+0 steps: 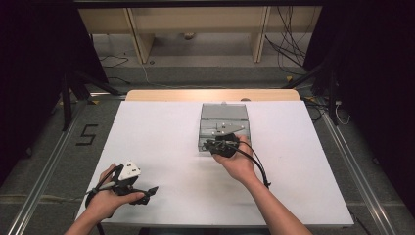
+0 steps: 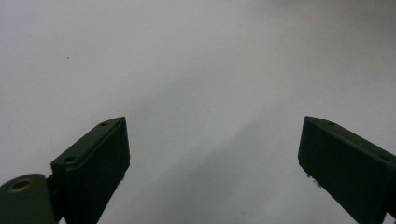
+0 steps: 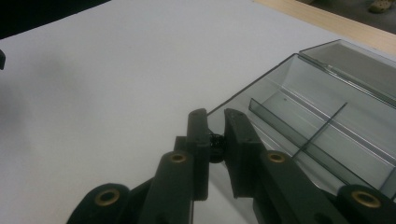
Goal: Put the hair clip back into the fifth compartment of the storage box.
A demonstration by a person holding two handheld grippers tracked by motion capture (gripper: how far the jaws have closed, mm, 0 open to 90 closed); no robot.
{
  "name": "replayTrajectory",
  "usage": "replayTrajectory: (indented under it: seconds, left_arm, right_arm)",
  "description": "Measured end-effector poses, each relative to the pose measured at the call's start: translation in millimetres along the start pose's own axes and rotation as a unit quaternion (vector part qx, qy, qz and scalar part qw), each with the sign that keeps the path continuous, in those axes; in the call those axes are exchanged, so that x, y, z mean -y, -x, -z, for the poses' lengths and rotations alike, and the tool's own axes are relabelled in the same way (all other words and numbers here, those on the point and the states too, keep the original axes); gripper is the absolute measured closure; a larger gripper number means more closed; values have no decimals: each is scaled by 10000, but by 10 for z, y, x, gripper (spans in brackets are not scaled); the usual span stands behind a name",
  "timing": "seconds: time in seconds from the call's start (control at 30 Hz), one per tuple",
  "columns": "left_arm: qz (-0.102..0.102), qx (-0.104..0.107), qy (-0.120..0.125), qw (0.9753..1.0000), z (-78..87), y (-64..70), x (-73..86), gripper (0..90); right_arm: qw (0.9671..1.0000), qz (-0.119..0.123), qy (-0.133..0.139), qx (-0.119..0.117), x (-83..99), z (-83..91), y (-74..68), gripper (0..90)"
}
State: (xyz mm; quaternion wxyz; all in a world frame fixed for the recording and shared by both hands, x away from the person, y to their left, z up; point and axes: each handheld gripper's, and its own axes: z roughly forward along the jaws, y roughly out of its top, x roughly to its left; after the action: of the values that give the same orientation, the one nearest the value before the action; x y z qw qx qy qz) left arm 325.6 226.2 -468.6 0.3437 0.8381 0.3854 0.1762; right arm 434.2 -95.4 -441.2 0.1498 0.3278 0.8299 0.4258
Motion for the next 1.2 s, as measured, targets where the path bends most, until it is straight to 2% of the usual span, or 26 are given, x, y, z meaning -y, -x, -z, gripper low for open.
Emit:
replayTrajectory:
  seconds: [0.2,1.2]
  left_arm:
    - [0,9,-2,10000,-4,1,-1,86]
    - [16,-8,10,10000,-6,0,-1,89]
  right_arm:
    - [10000,-84,3,39,11,37,61,813]
    - [9994,-205,-88,269,80,121,236,813]
